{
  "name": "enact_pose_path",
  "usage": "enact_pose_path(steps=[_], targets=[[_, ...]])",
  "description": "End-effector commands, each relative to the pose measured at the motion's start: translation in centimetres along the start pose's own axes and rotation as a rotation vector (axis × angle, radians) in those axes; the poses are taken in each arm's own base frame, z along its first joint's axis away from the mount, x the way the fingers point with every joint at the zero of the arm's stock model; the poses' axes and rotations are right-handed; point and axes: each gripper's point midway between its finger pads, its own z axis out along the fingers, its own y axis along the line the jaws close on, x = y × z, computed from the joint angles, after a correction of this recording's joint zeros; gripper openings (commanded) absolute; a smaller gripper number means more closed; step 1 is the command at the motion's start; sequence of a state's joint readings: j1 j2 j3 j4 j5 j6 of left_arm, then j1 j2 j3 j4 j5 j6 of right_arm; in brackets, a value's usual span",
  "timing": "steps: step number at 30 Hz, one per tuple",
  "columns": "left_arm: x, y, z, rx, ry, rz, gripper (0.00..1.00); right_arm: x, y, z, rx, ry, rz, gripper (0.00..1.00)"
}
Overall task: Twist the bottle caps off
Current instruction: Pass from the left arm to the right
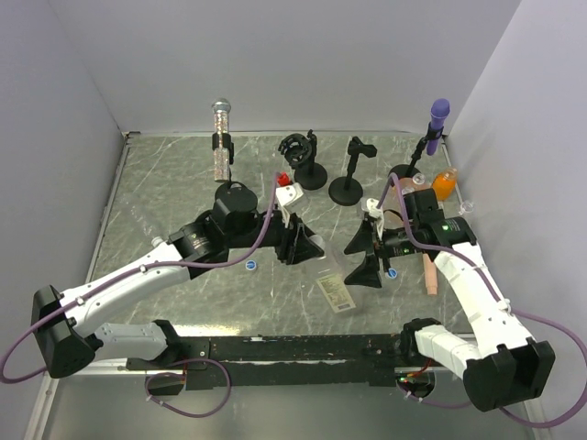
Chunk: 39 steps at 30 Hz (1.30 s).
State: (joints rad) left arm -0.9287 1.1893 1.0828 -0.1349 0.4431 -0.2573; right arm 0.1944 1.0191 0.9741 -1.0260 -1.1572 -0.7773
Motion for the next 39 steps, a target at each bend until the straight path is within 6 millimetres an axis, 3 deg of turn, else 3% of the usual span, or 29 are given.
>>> enact_pose_path(steps=[1, 4, 8, 14, 18, 22, 27, 29, 35, 39], targets=[[-3.0, -0.5, 0.4, 0.006, -0.113, 0.023, 0.01, -1.9, 2.3, 0.2, -0.110, -0.081, -0.038, 0.99], [-2.7, -0.5, 0.5, 0.009, -0.110, 0.011, 0.01, -2.1, 2.4, 0.3, -0.131, -0.098, -0.021, 0.99], [-3.8, -0.7, 0.4, 0.014, -0.159, 0.018, 0.01, -1.9, 2.2, 0.7, -0.149, -0.095, 0.003, 0.99], [-4.9, -1.3, -0.2, 0.028, -0.214, 0.018, 0.01, -1.6, 0.3, 1.2, -0.086, -0.064, 0.051, 0.99], [-4.5, -0.8, -0.3, -0.001, -0.208, 0.011, 0.01, -1.8, 0.4, 1.0, -0.087, -0.067, 0.045, 0.99], [-4.2, 1.0, -0.5, -0.111, -0.199, -0.041, 0.01, -1.1, -0.3, 0.9, -0.028, -0.040, 0.033, 0.99], [-4.5, 3.1, -0.4, -0.239, -0.235, -0.198, 0.01, -1.5, -1.0, 0.4, 0.064, -0.056, 0.011, 0.99], [-3.7, 3.9, -0.2, -0.286, -0.225, -0.296, 0.01, -1.9, -1.3, 0.1, 0.098, -0.060, -0.006, 0.99], [-3.4, 4.9, 1.2, -0.325, -0.265, -0.568, 0.01, -1.7, -1.9, 0.5, 0.104, -0.045, 0.015, 0.99], [-4.0, 6.4, 1.3, -0.396, -0.340, -0.700, 0.01, -1.4, -3.6, 0.2, 0.200, -0.018, 0.014, 0.99]])
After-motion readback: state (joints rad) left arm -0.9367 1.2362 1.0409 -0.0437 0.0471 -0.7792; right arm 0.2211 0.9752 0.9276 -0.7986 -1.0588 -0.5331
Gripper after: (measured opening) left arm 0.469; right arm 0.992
